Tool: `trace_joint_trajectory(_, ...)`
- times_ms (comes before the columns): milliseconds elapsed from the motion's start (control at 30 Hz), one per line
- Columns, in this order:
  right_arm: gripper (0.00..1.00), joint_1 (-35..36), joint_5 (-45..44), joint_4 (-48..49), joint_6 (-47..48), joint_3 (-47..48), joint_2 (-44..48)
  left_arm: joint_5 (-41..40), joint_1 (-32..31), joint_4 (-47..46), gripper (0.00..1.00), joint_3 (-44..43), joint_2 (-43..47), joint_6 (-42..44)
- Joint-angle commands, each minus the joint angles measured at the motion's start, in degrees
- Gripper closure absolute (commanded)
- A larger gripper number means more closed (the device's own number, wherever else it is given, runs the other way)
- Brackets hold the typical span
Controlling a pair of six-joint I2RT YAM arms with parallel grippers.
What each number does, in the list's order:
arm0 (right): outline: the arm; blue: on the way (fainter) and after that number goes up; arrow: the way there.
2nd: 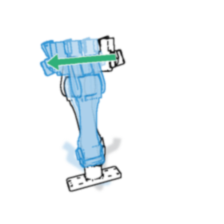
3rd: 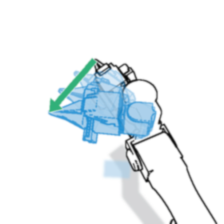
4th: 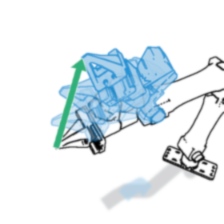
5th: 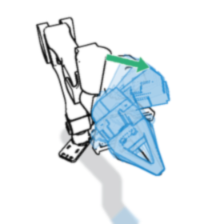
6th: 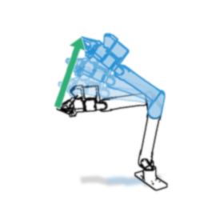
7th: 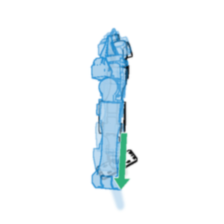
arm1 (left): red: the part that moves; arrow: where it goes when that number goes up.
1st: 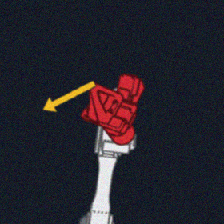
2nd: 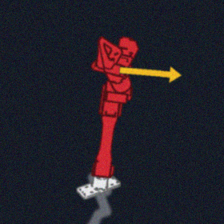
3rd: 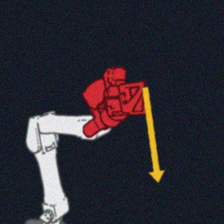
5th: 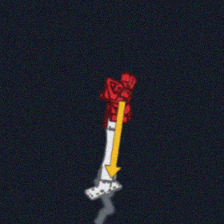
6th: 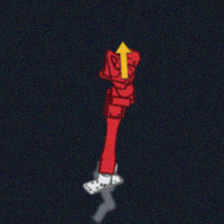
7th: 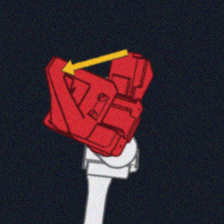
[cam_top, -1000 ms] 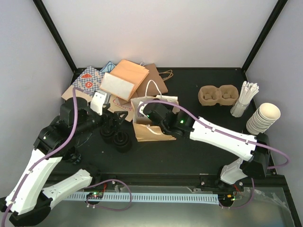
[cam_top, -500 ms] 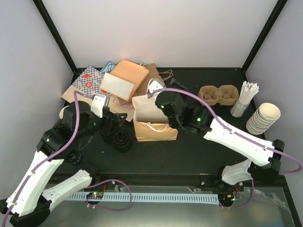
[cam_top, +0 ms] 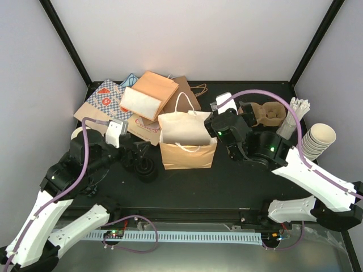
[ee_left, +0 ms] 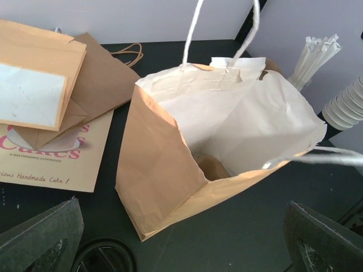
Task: Pack the takeout coffee
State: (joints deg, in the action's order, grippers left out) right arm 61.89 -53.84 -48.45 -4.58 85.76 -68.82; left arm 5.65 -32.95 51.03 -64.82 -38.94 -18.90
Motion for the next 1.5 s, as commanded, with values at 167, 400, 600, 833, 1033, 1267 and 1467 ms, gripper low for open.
trace_joint_trajectory(167, 0.00, -0.3, 10.4, -18.4, -22.1, 1.4, 3.8, 0.2, 0.5, 3.5, 0.01, -1.9, -0.2, -8.3)
trace_joint_trajectory(400, 0.00, -0.5, 14.0, -13.4, -22.0, -6.0, 11.8, 4.9, 0.5, -1.0, 0.01, -0.1, 4.4, -7.9)
trace_joint_trajectory(600, 0.00, -0.5, 14.5, -22.5, -27.7, -1.9, 9.5, 3.8, 0.5, 2.9, 0.01, 0.1, 3.8, -8.7)
trace_joint_trajectory(833, 0.11, -7.1, 26.4, -23.2, -30.2, 2.4, 7.0, 8.8, 0.4, 4.5, 0.01, -2.3, -4.0, -9.8)
trace_joint_trajectory(1033, 0.22, -13.8, 36.4, -23.2, -29.3, 8.1, 0.6, 8.1, 0.4, 2.8, 0.01, -2.9, -6.9, -11.0)
trace_joint_trajectory(1267, 0.29, -17.6, 40.3, -23.4, -30.8, 11.3, -5.5, 9.0, 0.2, 1.1, 0.01, -4.2, -11.0, -9.8)
trace_joint_trajectory(1467, 0.40, -18.5, 42.1, -23.1, -30.1, 13.8, -10.1, 8.8, 0.3, -1.0, 0.01, -4.4, -12.7, -8.9)
